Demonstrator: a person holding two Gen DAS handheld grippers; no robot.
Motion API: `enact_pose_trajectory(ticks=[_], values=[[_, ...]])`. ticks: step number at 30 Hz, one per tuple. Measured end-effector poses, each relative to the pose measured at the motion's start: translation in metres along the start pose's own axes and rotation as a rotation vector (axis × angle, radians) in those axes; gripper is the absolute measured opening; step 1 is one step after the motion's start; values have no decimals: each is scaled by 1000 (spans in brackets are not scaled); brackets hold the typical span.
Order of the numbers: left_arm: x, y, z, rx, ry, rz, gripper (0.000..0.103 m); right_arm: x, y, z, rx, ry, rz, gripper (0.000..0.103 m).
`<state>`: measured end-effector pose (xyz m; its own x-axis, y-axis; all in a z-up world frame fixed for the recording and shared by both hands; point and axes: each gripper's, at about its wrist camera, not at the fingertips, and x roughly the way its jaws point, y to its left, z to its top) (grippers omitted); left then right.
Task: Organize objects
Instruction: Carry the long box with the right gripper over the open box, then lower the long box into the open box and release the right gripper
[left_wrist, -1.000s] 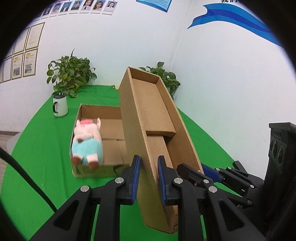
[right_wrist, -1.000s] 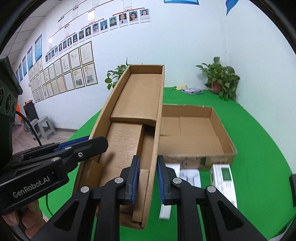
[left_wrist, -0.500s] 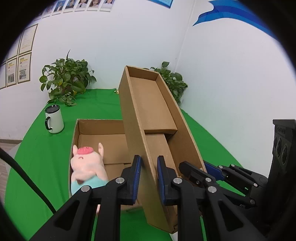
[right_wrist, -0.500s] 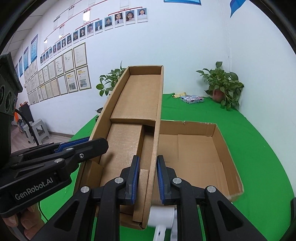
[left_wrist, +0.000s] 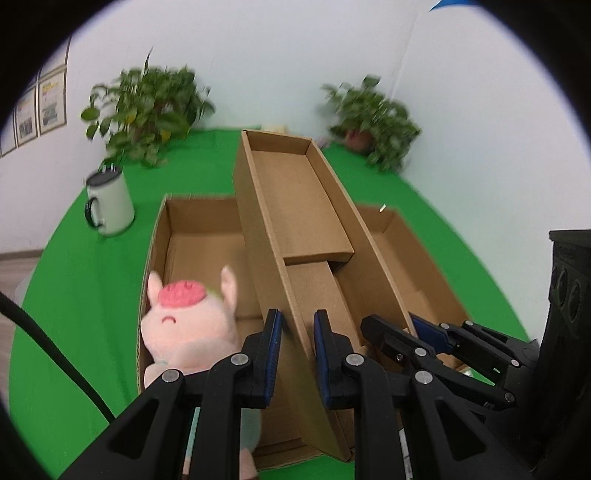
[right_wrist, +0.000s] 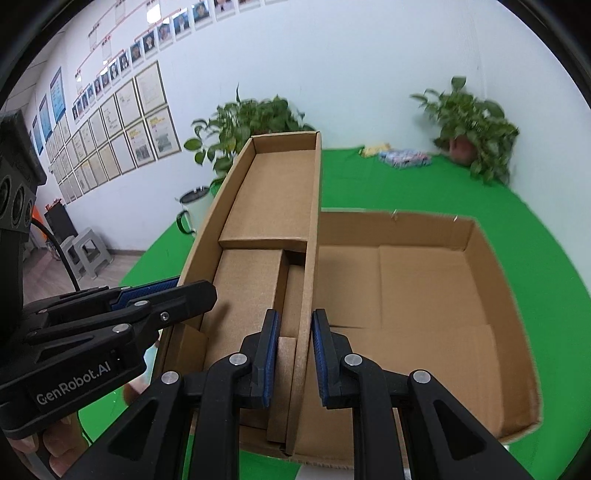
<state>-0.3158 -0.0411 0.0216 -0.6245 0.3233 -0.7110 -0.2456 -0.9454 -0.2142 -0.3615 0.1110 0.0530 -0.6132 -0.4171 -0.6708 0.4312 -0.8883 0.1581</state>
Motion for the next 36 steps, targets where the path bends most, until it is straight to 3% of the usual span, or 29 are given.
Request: enact_pose_trajectory(ticks=[7, 13, 23, 29, 30, 31, 32, 33, 34, 35, 36], values=[[51, 13, -19, -12, 152, 51, 16, 73, -23, -26, 52, 108, 11, 15], [57, 8, -25, 26, 171, 90, 16, 108, -27, -51, 102, 202, 23, 15], [14, 7, -30, 40, 105, 138, 16, 127, -4, -61, 46, 246, -7, 16], [-37, 11, -41, -1, -11, 114, 16, 99, 11, -64, 22, 213, -9, 21], [-50, 9, -46, 3, -46, 118, 17, 87, 13, -65, 9, 186, -20, 24], [-61, 6, -49, 6, -77, 125, 20, 69, 16, -65, -8, 134, -20, 35], [-69, 3, -52, 5, -105, 133, 29, 52, 18, -66, -18, 90, -12, 57], [-81, -1, -58, 2, -150, 141, 36, 35, 20, -67, -28, 49, -6, 70], [-90, -5, -63, 0, -184, 140, 51, 8, 23, -73, -43, -21, -1, 92], [-101, -10, -69, -1, -222, 139, 66, -10, 26, -79, -60, -69, -6, 99], [-112, -15, -76, 0, -268, 135, 72, -27, 31, -86, -81, -111, -20, 100]])
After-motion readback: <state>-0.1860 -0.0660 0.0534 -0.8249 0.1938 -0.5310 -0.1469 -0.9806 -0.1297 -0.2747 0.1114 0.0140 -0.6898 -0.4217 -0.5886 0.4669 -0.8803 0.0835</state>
